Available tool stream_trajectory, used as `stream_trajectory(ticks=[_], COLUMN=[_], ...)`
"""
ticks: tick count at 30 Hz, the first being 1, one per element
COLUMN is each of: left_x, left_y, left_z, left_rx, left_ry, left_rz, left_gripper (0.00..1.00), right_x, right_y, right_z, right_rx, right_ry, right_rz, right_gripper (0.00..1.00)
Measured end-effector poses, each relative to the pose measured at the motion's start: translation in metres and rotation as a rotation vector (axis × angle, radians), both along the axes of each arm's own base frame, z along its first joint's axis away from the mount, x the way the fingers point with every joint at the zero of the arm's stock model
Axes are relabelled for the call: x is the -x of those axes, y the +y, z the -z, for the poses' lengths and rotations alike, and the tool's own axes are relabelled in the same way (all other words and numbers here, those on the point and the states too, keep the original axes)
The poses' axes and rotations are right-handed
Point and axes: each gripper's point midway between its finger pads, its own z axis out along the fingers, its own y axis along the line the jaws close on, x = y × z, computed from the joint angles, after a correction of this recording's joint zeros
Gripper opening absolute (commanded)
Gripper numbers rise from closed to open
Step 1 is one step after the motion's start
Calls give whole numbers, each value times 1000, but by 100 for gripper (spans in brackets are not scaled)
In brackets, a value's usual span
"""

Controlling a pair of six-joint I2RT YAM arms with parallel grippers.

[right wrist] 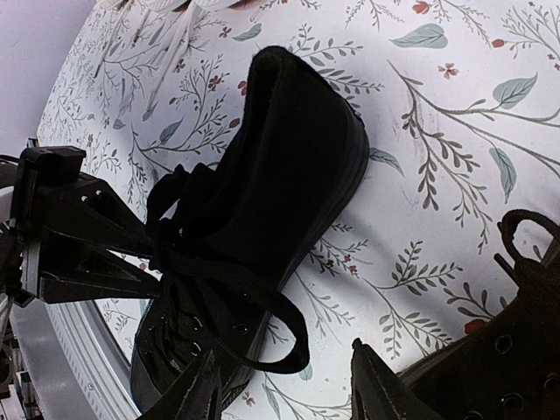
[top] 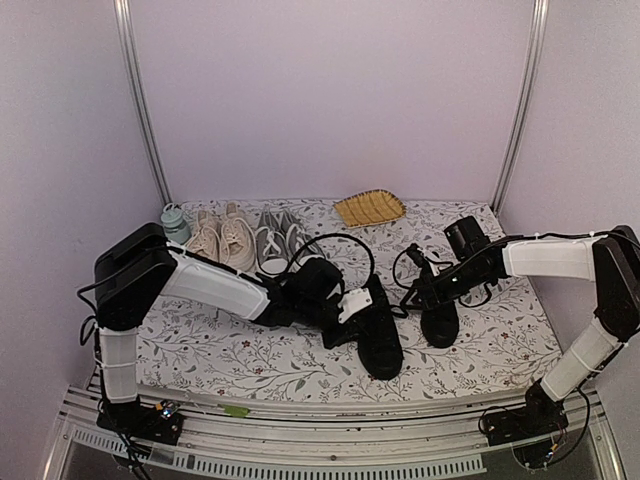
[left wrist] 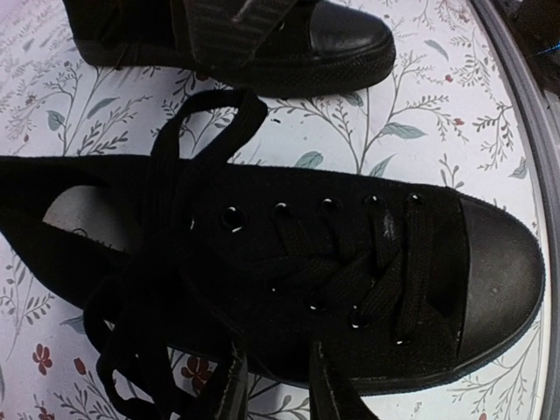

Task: Tie the shoes
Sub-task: Pull the shoelace from the shoe.

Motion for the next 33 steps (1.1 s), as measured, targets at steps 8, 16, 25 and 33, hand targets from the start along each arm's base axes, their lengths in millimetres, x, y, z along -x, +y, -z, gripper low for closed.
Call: stream_trajectory(ticks=[8,16,25,33], left_x=[-14,-12,5,10], left_y=[-6,3,28,36], left_z=[-3,0,1,10], left_rx=[0,-4,-34,-62], left_ry=[-14,-7,35,52], left_rz=[-52,-82,-91,-91], left_gripper=[0,0,0,0], right_x=[5,8,5,3], right_y=[-2,1,12,15], right_z=[-2,-8,-22,-20], right_rx=[-7,-45,-132,-173], right_ry=[-8,-13,-39,-22], right_rz=[-1,-8,-13,29], right_gripper=[50,51,53,57])
